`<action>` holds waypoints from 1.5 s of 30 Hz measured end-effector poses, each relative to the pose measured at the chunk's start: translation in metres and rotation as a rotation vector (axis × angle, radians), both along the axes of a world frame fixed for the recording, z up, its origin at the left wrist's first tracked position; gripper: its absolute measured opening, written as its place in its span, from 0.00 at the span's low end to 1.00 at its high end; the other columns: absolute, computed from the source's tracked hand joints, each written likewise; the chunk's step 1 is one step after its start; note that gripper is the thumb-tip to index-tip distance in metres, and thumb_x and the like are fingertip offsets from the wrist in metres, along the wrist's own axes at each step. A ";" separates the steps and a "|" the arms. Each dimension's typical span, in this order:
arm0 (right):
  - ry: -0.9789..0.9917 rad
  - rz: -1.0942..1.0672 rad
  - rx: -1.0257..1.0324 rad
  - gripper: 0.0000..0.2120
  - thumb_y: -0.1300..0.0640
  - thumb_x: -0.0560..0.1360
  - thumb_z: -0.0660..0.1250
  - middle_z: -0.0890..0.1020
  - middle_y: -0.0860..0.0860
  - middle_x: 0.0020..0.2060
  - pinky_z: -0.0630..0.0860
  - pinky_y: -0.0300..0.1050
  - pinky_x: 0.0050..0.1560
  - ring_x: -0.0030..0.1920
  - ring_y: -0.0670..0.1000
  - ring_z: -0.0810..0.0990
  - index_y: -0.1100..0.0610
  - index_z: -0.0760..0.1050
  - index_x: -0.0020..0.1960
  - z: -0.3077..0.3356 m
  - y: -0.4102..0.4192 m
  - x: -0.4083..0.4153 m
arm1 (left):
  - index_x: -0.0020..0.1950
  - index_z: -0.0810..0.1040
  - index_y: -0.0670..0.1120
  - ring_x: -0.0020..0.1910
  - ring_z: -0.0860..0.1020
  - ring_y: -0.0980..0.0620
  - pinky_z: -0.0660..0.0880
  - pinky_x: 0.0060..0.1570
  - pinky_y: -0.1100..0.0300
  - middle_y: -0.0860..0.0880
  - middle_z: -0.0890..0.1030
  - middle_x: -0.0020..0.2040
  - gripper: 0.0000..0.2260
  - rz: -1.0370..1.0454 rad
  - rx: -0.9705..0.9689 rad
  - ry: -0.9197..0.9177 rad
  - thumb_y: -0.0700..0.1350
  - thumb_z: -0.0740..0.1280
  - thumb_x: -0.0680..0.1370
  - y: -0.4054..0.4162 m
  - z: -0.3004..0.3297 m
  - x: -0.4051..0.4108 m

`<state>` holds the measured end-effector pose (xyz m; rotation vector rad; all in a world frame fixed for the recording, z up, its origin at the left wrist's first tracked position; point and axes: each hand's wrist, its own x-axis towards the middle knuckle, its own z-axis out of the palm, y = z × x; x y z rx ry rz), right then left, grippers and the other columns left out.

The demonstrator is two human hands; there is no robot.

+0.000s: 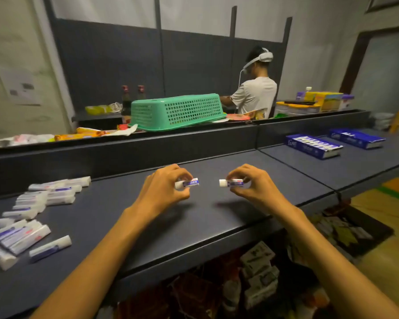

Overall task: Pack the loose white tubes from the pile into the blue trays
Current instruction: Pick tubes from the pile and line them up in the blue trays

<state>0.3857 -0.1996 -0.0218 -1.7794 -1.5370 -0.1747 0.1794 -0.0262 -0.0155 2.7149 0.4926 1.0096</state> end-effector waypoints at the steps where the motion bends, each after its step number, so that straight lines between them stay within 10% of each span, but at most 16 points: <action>1: -0.004 -0.028 0.004 0.12 0.62 0.69 0.75 0.80 0.49 0.44 0.76 0.48 0.46 0.44 0.51 0.79 0.53 0.81 0.50 -0.001 -0.011 0.010 | 0.46 0.82 0.55 0.41 0.79 0.52 0.78 0.38 0.53 0.56 0.80 0.44 0.13 -0.022 0.005 0.001 0.52 0.64 0.65 -0.006 0.001 0.011; 26: -0.004 -0.387 -0.067 0.11 0.62 0.72 0.73 0.79 0.49 0.48 0.70 0.30 0.46 0.47 0.46 0.76 0.54 0.79 0.54 0.003 -0.315 0.319 | 0.54 0.81 0.54 0.48 0.78 0.52 0.79 0.44 0.51 0.54 0.79 0.51 0.11 -0.215 0.096 0.090 0.50 0.72 0.72 -0.268 0.019 0.374; 45: -0.018 -0.339 -0.046 0.13 0.59 0.73 0.73 0.78 0.49 0.53 0.70 0.31 0.45 0.53 0.44 0.74 0.52 0.78 0.56 0.024 -0.315 0.621 | 0.54 0.81 0.51 0.48 0.77 0.53 0.78 0.43 0.55 0.53 0.79 0.50 0.11 -0.150 0.078 0.018 0.48 0.73 0.72 -0.289 0.034 0.660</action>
